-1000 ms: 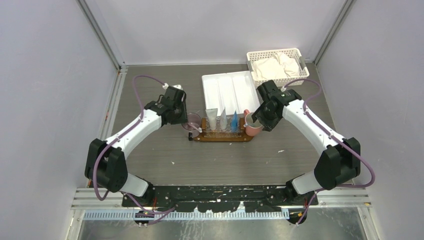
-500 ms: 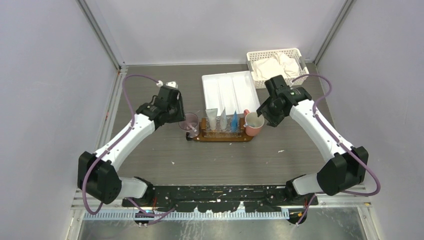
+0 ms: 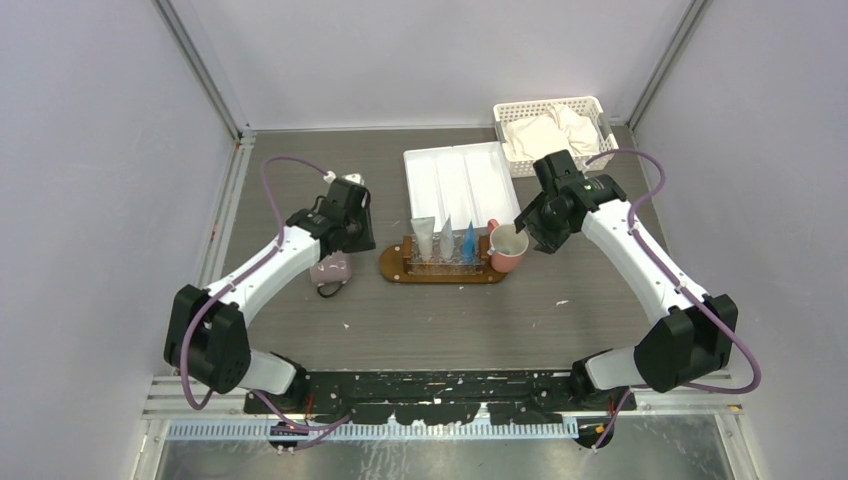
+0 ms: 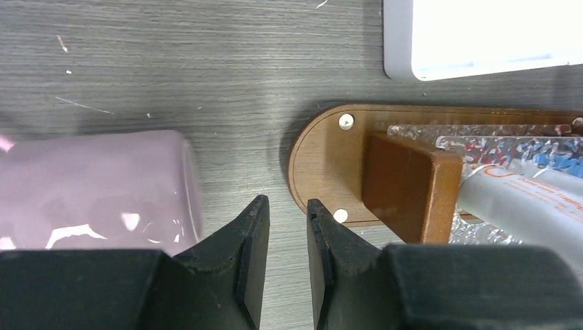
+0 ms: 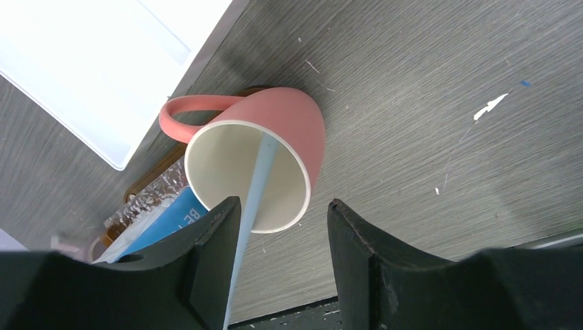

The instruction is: Prepare toiletry sets of a toothbrush and toothpaste on the tray

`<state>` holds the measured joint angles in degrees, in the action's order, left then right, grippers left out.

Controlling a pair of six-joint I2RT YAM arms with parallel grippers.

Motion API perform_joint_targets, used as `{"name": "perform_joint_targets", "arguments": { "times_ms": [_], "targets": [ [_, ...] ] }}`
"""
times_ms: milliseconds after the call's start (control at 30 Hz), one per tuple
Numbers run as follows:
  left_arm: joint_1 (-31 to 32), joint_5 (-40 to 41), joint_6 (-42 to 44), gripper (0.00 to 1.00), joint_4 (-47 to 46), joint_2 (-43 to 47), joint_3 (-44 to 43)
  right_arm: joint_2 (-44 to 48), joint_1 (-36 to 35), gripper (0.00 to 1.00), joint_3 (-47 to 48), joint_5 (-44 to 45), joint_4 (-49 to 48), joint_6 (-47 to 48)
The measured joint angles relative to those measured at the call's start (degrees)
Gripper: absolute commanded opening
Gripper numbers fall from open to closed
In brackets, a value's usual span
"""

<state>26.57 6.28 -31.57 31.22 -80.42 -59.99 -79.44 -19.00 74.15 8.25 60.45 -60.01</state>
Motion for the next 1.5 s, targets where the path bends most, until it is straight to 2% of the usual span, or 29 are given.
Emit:
{"name": "perform_joint_targets", "arguments": {
  "times_ms": [233,300,400,500,600,867,1133,1300,1500],
  "targets": [
    [0.02,0.9,0.09,0.29,-0.09,0.07,0.72,-0.09,0.0,0.55,-0.24,-1.29,-1.01,0.2],
    [-0.37,1.51,0.09,0.32,-0.11,0.81,0.94,-0.09,0.0,0.56,-0.42,-1.51,-1.4,0.44],
    [-2.38,1.55,0.13,0.4,-0.22,4.11,2.54,-0.09,0.0,0.56,-0.74,-1.66,-1.9,1.51],
    [-6.25,1.16,0.33,0.55,-0.52,8.98,5.35,-0.17,0.0,0.56,-0.87,-2.19,-2.38,2.97],
    [-8.83,1.22,0.22,0.6,-0.55,15.52,8.7,-0.72,0.0,0.56,-1.03,-2.91,-3.21,4.55],
    [-10.67,3.04,-1.51,0.61,-0.28,27.17,14.29,-1.6,0.0,0.56,-3.54,-5.29,-5.64,7.69],
    [-11.72,7.34,-4.46,0.61,0.46,31.5,24.61,-1.62,0.0,0.56,-6.36,-8.28,-8.02,8.92],
    [-11.72,10.6,-4.48,0.61,0.66,35.01,25.42,-1.62,0.04,0.55,-6.91,-9.42,-8.72,9.38],
    [-12.72,12.66,-4.13,0.63,-0.04,32.61,25.42,-2.01,0.15,0.56,-7.56,-10.14,-9.25,10.03]
  ]
}}
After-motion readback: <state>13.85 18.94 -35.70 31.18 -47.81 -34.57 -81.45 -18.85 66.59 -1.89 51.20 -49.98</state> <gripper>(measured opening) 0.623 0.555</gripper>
